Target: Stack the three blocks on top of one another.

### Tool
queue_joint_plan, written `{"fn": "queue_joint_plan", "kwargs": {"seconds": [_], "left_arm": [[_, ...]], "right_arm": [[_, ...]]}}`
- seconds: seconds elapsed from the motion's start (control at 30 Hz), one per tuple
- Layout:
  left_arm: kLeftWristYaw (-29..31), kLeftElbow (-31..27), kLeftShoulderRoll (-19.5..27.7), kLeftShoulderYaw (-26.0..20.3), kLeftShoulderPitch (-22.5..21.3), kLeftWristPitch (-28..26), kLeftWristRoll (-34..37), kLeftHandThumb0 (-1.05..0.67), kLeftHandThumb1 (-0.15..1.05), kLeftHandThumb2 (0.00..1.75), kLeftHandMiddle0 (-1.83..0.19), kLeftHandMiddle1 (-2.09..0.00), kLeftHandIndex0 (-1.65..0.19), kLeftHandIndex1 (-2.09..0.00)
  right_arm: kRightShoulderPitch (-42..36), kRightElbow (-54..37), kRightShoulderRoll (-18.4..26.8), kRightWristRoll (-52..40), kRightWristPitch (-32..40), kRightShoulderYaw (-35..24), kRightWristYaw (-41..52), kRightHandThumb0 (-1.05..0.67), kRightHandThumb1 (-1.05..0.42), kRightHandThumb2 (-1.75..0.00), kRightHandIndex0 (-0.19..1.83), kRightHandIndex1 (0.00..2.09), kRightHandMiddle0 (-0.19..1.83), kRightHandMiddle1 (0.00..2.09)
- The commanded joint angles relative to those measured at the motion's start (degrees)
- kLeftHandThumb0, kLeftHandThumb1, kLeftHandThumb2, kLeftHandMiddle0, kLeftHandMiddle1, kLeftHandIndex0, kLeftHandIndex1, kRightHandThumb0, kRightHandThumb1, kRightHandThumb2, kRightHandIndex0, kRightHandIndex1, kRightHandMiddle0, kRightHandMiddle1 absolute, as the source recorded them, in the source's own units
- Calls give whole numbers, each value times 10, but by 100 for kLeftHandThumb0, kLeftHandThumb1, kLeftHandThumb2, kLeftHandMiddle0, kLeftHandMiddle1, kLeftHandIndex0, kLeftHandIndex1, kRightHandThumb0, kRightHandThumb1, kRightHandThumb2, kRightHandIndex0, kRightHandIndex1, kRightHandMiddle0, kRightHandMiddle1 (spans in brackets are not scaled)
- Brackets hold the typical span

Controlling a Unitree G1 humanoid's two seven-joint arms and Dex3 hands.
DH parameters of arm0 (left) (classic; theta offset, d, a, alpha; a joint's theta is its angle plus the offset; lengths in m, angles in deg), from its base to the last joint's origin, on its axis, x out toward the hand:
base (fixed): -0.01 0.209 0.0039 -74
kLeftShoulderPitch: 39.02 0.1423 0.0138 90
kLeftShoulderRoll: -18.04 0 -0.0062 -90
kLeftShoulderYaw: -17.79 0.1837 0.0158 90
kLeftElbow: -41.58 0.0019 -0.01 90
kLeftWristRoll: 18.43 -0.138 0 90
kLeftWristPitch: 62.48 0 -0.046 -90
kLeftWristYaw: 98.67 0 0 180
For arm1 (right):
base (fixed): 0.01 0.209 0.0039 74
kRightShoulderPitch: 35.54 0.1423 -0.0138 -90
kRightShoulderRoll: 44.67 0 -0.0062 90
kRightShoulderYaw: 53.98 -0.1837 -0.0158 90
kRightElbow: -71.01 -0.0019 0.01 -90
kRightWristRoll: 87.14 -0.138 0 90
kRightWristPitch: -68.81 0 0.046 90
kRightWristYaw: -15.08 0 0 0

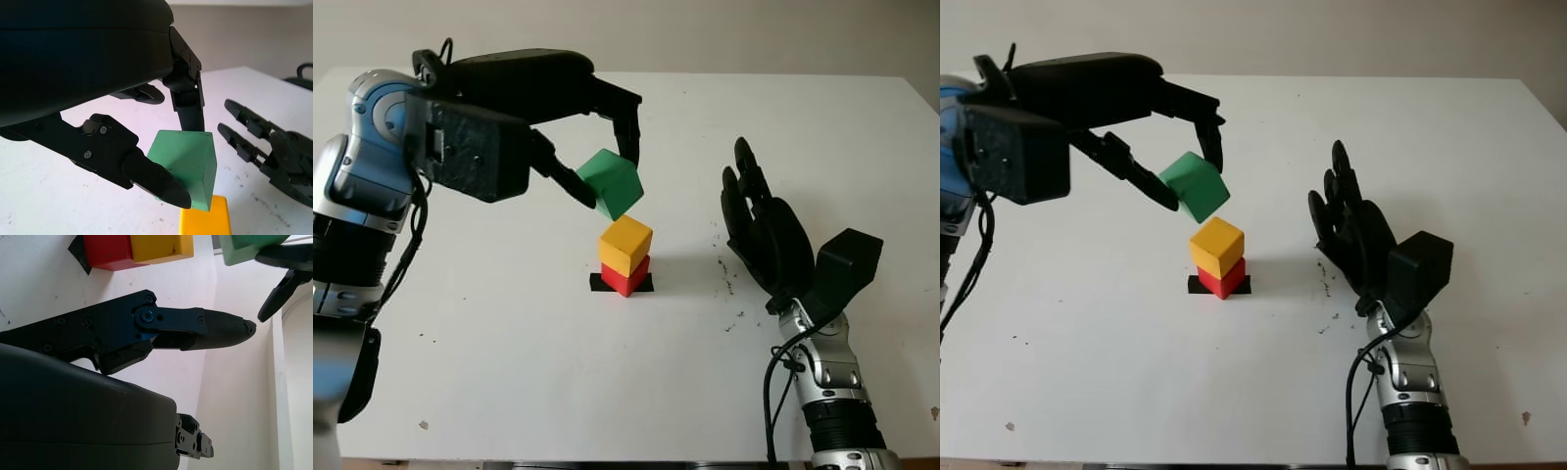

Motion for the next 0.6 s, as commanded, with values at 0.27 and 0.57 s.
{"fn": "queue_joint_plan", "kwargs": {"seconds": [0.27,0.57], "left_arm": [[20,-24,-16,20,-16,-3,-22,-40,104,7,-35,-4,-38,-137],[20,-27,-16,19,-1,0,-24,-40,104,6,-38,-6,-41,-137]], "right_arm": [[-7,-11,-13,14,-11,9,-14,-77,-105,-49,-19,0,-19,5],[-8,-13,-18,13,-6,9,-16,-76,-105,-48,-19,0,-18,5]]}}
